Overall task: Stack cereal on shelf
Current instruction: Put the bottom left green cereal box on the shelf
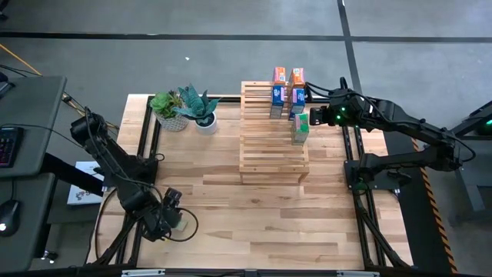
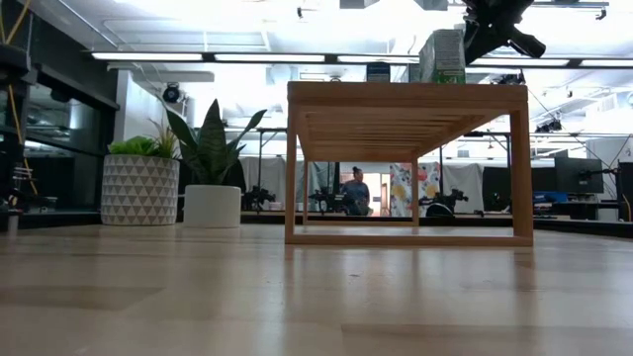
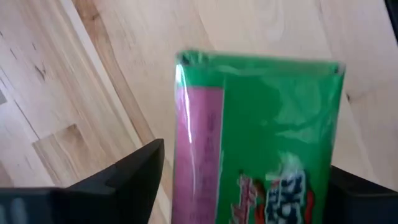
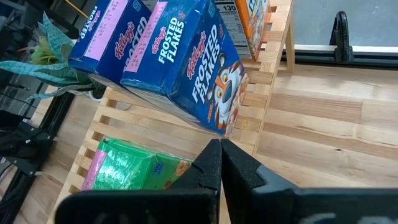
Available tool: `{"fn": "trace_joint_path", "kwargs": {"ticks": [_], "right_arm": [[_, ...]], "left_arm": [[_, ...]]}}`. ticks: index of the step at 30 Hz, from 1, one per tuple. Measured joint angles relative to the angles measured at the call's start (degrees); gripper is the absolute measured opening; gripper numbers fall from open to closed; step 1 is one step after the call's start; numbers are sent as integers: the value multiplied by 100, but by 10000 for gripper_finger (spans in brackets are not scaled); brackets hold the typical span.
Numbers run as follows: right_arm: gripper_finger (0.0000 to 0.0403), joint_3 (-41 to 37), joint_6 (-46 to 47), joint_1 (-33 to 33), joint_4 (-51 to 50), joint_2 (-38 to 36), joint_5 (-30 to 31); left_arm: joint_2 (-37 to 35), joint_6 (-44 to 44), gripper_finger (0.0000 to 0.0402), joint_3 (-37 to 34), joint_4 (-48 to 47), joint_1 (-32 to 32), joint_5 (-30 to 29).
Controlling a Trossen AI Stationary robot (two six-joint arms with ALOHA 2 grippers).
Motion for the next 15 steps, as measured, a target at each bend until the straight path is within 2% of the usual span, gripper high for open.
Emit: {"fn": "trace_joint_path", "kwargs": {"ticks": [10, 15], "right_arm": [[0, 0, 0, -2, 0, -2, 13], [0, 0, 0, -1, 0, -2, 12]], "left_arm": [[-5, 151, 165, 26, 85, 229, 83], [-170, 292, 145, 520, -191, 591, 478]]}}
